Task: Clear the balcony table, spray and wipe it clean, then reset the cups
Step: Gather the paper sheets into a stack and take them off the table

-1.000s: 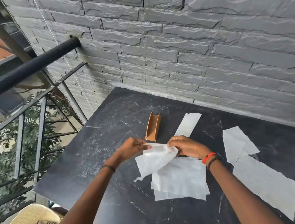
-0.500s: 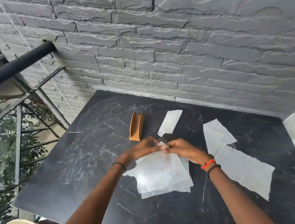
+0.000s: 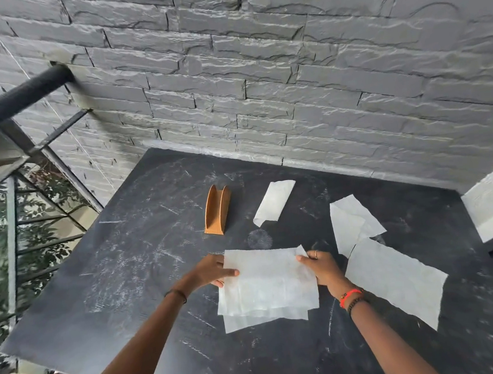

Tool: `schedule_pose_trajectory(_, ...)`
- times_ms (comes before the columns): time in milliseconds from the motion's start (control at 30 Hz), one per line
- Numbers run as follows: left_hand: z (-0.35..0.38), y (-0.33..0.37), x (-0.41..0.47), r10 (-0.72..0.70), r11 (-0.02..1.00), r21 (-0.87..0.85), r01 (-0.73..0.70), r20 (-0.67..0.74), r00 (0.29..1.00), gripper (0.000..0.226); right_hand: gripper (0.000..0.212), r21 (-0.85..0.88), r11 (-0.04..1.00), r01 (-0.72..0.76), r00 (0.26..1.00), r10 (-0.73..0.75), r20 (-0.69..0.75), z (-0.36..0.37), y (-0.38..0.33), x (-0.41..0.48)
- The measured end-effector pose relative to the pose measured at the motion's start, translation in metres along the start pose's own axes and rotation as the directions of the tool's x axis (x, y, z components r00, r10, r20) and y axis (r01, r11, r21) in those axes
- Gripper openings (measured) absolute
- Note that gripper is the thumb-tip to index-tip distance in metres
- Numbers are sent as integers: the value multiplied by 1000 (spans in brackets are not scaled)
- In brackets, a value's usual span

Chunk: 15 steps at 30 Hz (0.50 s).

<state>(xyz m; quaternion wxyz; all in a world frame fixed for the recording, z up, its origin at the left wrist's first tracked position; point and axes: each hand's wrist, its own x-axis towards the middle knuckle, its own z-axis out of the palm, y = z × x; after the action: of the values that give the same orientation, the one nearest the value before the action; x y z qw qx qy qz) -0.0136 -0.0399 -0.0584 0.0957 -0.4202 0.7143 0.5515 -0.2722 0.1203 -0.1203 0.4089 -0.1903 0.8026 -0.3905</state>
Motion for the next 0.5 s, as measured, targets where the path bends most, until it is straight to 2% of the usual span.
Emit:
schedule_pose_trajectory(133, -2, -9, 9, -90, 994, 50, 94, -76, 993, 26, 36, -201, 975, 94, 990, -113, -85, 6, -33, -38)
schedule_pose_trajectory(233, -2, -14, 14, -116, 978, 160, 134, -113, 987, 18, 23, -276, 954, 117, 985, -148, -91, 9, -41, -44)
schedule_pose_trajectory(333, -1, -16, 18, -105, 954, 265, 140, -141, 984, 26, 17, -343, 934, 98, 988, -133, -81, 12, -39, -43)
schedule_pose_trajectory(433, -1, -14, 21, -106, 935, 321, 150, -149, 983, 21, 15, -330, 941, 72, 993, -99, -68, 10, -40, -45)
schedule_pose_trajectory(500, -3, -11, 24, -102, 936, 323, 139, -129, 986, 20, 9, -257, 966, 13, 998, -29, -59, 8, -43, -46)
